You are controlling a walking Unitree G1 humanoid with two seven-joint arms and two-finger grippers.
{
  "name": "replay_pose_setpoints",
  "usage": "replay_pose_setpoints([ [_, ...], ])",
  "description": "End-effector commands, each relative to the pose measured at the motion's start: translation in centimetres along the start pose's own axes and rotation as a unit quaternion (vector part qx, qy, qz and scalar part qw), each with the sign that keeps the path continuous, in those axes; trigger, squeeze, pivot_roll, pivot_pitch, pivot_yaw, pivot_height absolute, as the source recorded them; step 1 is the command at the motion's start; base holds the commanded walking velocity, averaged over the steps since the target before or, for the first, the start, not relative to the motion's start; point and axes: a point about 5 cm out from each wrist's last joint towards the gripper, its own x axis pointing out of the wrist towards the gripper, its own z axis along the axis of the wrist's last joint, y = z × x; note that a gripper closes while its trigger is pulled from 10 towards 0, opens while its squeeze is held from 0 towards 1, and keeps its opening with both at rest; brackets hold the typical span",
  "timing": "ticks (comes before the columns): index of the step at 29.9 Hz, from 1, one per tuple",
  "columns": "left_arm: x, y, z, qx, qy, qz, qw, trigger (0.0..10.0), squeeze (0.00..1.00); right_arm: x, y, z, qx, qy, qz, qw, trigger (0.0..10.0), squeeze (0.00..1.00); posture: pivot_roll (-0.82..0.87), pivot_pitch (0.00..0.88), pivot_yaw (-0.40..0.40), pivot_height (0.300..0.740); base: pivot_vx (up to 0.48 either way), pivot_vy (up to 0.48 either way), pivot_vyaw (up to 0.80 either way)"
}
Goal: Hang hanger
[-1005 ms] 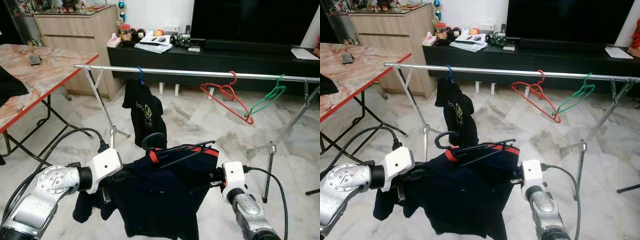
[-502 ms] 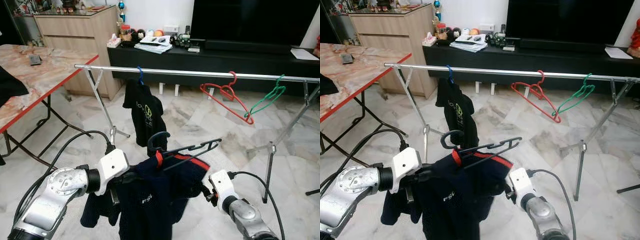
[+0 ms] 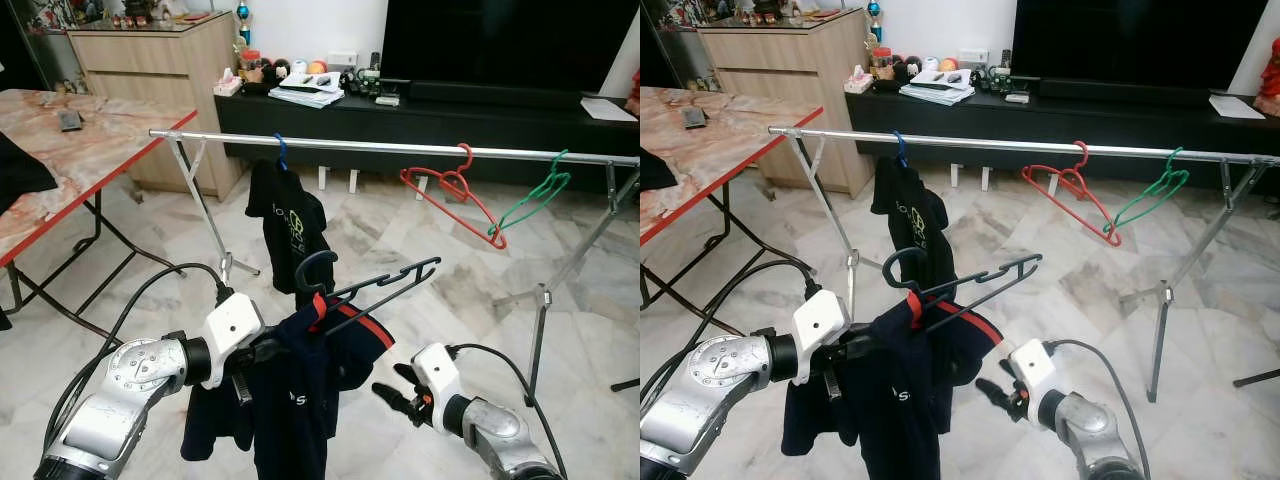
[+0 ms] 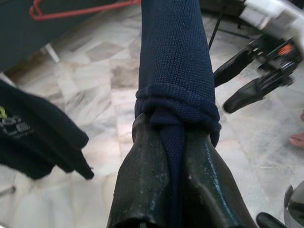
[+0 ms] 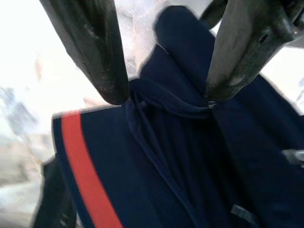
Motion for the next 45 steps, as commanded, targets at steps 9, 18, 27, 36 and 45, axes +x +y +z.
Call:
replay_pose_setpoints([
  [9, 1.0, 0.9, 0.7, -0.021, -0.029, 0.061, 0.997, 10.0, 0.00, -1.0, -1.0, 1.4, -0.007, -0.022, 0.038, 0.999, 10.0, 1.00, 0.05, 0.000, 0.023, 0.740, 0.000, 0.000, 0.00],
  [18, 0.8, 1.3, -1.3, 0.015, 0.048, 0.079, 0.996, 10.0, 0.00, -1.5, -0.9, 1.9, -0.090, 0.031, 0.087, 0.992, 10.0, 1.00, 0.05, 0.003, 0.024, 0.740, 0.000, 0.000, 0.00],
  [27, 1.4, 1.3, -1.8, -0.013, 0.048, 0.099, 0.994, 10.0, 0.00, -1.1, -2.0, 4.1, -0.069, -0.012, 0.021, 0.997, 10.0, 0.00, 0.05, 0.018, 0.026, 0.740, 0.000, 0.000, 0.00],
  [36, 0.3, 0.1, -2.9, 0.062, 0.122, -0.015, 0.990, 10.0, 0.00, -2.1, -1.4, 8.2, -0.168, -0.061, 0.112, 0.977, 10.0, 0.00, 0.05, 0.025, 0.032, 0.740, 0.000, 0.000, 0.00],
  [45, 1.1, 2.3, -4.2, -0.151, -0.027, 0.187, 0.970, 10.0, 0.00, -4.3, -2.6, 14.8, -0.246, -0.137, 0.102, 0.954, 10.0, 0.00, 0.03, 0.009, 0.030, 0.740, 0.000, 0.000, 0.00],
])
